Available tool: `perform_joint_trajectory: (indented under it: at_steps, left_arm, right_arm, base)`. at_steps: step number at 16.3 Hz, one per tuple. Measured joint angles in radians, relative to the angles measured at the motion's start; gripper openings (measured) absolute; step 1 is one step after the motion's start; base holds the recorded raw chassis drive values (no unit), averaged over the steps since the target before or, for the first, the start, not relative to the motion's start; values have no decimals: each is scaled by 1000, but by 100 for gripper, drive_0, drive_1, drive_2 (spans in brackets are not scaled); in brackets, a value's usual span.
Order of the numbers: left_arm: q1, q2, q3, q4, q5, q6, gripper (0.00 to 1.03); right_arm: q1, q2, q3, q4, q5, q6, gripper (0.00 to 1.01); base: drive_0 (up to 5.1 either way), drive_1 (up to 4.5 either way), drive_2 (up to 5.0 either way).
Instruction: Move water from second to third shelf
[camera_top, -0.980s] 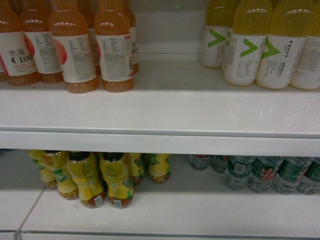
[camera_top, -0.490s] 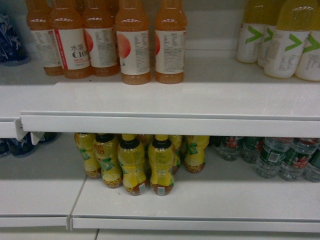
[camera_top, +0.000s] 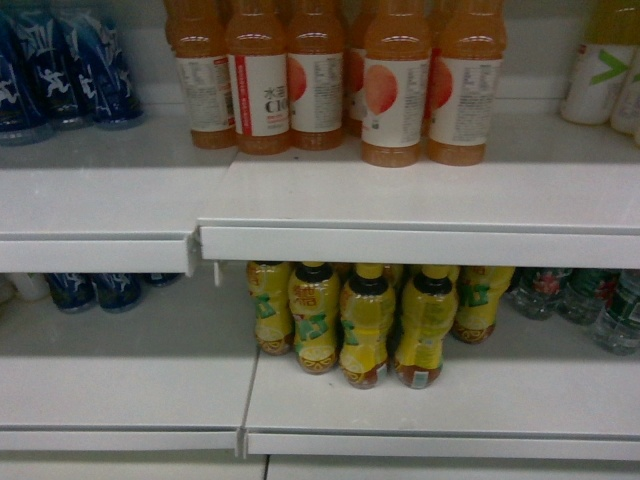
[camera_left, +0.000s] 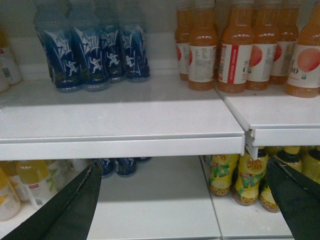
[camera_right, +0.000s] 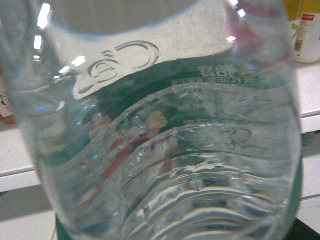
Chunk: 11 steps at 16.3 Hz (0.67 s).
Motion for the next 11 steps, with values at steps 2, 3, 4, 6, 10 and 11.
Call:
perform_joint_trajectory:
  at_steps: [2, 3, 4, 6, 10, 11]
  left_arm:
    - [0, 0, 0, 0, 0, 0, 98]
    - [0, 0, 0, -1, 0, 0, 98]
    - [0, 0, 0, -1, 1, 0, 98]
    - [0, 0, 0, -2, 1, 0, 98]
    - [0, 0, 0, -4, 1, 0, 98]
    - [0, 0, 0, -1, 0, 0, 98]
  right_arm:
    - [0, 0, 0, -3, 0, 0, 43]
    - [0, 0, 0, -1, 0, 0, 43]
    - [0, 0, 0, -2, 0, 0, 43]
    - [0, 0, 0, -1, 0, 0, 43]
    - [0, 3, 0, 0, -2, 0, 43]
    - [0, 4, 0, -3, 0, 0, 43]
  base:
    - [-509, 236, 236]
    - [-504, 241, 241]
    - [-502, 243, 243]
    - [-504, 242, 242]
    - [-503, 243, 243]
    - [-501, 244, 244]
